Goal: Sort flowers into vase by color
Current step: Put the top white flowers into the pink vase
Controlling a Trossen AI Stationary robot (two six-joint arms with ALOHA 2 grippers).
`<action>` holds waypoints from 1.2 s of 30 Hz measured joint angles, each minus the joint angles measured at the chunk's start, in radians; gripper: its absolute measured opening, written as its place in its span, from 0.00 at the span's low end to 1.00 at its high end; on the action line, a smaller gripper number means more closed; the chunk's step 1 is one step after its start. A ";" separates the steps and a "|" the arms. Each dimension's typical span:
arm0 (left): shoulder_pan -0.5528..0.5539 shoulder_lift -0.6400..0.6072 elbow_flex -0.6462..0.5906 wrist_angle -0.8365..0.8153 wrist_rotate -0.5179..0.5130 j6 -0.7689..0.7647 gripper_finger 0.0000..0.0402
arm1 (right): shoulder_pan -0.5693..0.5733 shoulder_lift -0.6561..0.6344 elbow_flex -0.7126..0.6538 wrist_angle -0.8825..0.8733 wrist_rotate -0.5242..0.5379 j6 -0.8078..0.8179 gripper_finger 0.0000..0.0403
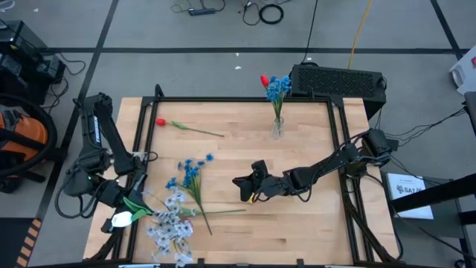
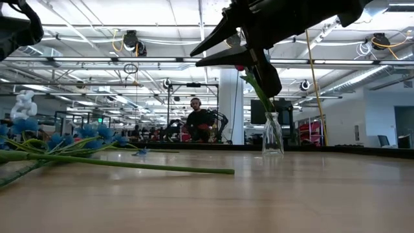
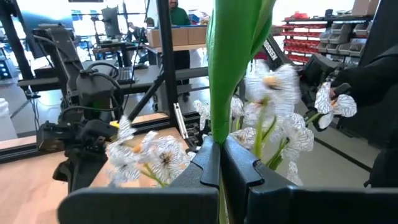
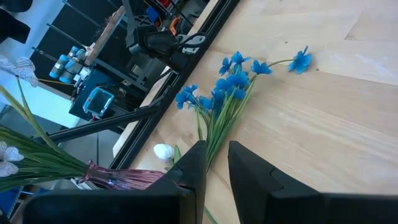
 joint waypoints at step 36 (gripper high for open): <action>0.000 -0.015 0.001 -0.046 -0.012 -0.053 0.00 | 0.000 0.000 0.000 -0.021 0.002 -0.053 0.15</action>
